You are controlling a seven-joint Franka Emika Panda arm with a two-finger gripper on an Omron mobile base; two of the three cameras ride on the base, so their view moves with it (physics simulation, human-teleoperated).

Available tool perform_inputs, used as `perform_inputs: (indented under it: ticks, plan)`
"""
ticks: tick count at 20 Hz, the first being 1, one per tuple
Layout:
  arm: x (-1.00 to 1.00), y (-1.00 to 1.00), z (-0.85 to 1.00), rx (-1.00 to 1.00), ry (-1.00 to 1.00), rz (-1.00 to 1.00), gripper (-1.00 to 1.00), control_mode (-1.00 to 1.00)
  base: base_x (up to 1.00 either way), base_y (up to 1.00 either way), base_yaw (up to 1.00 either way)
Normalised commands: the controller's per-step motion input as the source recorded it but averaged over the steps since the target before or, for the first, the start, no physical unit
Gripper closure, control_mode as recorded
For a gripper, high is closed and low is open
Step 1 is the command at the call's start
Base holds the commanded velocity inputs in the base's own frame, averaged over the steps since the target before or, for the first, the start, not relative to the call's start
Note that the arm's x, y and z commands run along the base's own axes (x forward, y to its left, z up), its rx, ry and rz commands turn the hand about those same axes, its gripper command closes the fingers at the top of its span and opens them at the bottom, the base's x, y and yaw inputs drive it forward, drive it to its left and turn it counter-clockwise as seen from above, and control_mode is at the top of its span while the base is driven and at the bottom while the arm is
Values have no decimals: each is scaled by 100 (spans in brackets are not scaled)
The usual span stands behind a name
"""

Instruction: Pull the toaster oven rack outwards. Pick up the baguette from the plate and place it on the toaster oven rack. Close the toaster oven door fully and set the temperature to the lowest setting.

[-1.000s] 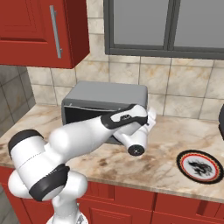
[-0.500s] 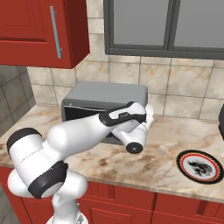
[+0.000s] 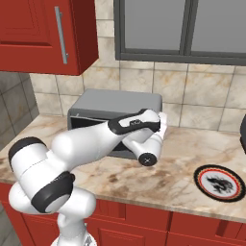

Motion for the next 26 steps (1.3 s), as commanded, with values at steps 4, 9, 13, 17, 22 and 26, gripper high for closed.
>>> perform_inputs:
  ticks: [4,9,13,17,22,26]
  plan:
    - [11,-2,24,-16,0,-1,100,-100,0,0,0]
    - [3,0,31,-13,0,0,100,-100,0,0,0]
    - [6,0,39,-4,-1,0,100,-100,0,0,0]
    - [1,0,28,2,-4,0,100,-100,0,0,0]
    - [0,-4,13,12,-1,0,100,-100,0,0,0]
    - [0,0,21,14,0,0,100,-100,0,0,0]
